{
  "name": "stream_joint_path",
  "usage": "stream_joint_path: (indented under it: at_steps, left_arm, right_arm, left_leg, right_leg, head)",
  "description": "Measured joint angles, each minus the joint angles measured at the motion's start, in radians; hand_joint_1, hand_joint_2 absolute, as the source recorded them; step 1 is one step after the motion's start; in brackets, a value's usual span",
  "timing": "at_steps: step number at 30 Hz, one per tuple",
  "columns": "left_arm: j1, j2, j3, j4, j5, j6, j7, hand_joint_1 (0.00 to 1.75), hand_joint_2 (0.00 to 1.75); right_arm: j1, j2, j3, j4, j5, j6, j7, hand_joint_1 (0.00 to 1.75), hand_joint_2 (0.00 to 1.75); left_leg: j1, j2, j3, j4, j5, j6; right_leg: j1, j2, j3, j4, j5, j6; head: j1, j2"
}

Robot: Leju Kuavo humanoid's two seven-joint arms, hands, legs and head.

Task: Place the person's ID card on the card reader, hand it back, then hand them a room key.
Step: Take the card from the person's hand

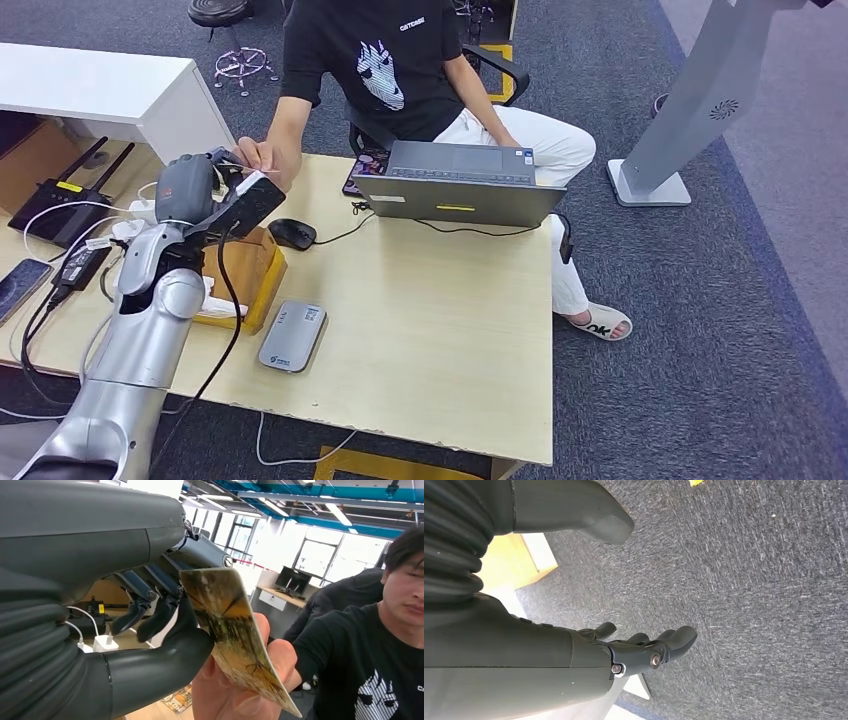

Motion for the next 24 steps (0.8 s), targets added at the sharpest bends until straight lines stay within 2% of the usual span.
stream_joint_path:
  at_steps: [13,19,24]
  left_arm:
    - [0.004,0.022,-0.053,0.033,-0.008,-0.072,-0.006,1.75,1.75]
    - [0.004,0.060,-0.156,0.031,0.012,-0.169,-0.014,1.75,1.75]
    - [0.000,0.116,-0.261,0.028,0.028,-0.227,-0.024,1.75,1.75]
  right_arm:
    - [0.002,0.000,0.001,0.003,0.008,0.006,0.004,0.00,1.75]
    - [0.004,0.000,0.001,0.003,0.008,0.006,0.002,0.00,1.75]
    - [0.006,0.000,-0.004,0.003,0.006,0.006,-0.001,0.00,1.75]
  left_leg:
    - [0.000,-0.001,0.000,0.000,0.000,0.000]
    - [0.000,-0.001,0.000,0.000,0.000,0.000]
    - [0.000,0.000,0.000,0.000,0.000,0.000]
  right_leg:
    - [0.000,-0.001,0.000,0.000,0.000,0.000]
    - [0.000,-0.001,0.000,0.000,0.000,0.000]
    - [0.000,0.000,0.000,0.000,0.000,0.000]
  head:
    - [0.000,0.000]
    - [0.000,0.000]
    - [0.000,0.000]
